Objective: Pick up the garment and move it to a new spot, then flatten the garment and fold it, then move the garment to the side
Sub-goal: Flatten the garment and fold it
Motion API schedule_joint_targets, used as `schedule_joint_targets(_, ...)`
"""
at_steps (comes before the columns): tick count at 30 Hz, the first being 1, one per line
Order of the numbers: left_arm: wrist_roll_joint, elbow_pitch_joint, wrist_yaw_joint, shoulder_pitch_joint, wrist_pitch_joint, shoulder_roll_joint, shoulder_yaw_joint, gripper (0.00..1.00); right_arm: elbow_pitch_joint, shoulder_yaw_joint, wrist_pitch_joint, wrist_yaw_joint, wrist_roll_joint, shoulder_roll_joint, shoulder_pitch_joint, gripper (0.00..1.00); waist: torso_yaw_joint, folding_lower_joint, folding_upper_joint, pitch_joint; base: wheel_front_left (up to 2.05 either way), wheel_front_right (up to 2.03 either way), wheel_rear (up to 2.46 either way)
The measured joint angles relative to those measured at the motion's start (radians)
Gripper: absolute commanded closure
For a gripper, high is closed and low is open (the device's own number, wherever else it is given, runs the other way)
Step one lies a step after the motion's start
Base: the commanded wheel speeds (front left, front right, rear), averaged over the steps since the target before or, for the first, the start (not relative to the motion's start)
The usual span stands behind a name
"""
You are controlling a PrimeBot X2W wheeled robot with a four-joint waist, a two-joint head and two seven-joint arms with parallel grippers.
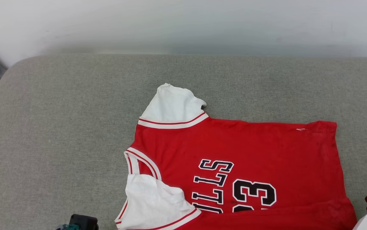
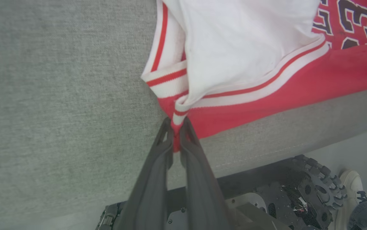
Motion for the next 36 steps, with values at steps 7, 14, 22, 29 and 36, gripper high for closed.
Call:
schedule_joint_targets(7, 0.006, 0.065, -0.033, -0.024, -0.019, -0.026, -0.008, 0.0, 0.044, 0.017, -0.039, 0.0, -0.026, 0.01, -0.01, 0.0, -0.002, 0.0, 0.0, 0.005, 0.0, 0.0, 0.0)
schedule_joint_targets(14, 0.019, 0.082, -0.053, -0.066, -0.159, -0.075, 0.048, 0.0, 0.039, 0.01, -0.118, 0.0, -0.033, 0.017, -0.058, 0.0, -0.004, 0.0, 0.0, -0.012, 0.0, 0.0, 0.0)
schedule_joint_targets(22, 0.105, 0.069, -0.074, -0.126, -0.383, -0.091, 0.127, 0.0, -0.021, 0.019, -0.335, 0.0, -0.014, 0.024, -0.134, 0.0, -0.014, 0.0, -0.0001, -0.043, 0.0, 0.0, 0.0)
schedule_joint_targets(29, 0.253, -0.002, -0.078, -0.143, -0.437, -0.201, 0.28, 0.0, -0.047, 0.051, -0.694, 0.0, -0.01, 0.029, -0.188, 0.0, -0.021, 0.0001, 0.0, -0.043, 0.0, 0.0, 0.0)
schedule_joint_targets(36, 0.378, -0.021, -0.156, -0.12, -0.438, -0.31, 0.415, 0.0, -0.039, 0.072, -0.892, 0.0, 0.004, 0.094, -0.22, 0.0, -0.039, 0.0001, 0.0, -0.018, 0.0, 0.0, 0.0)
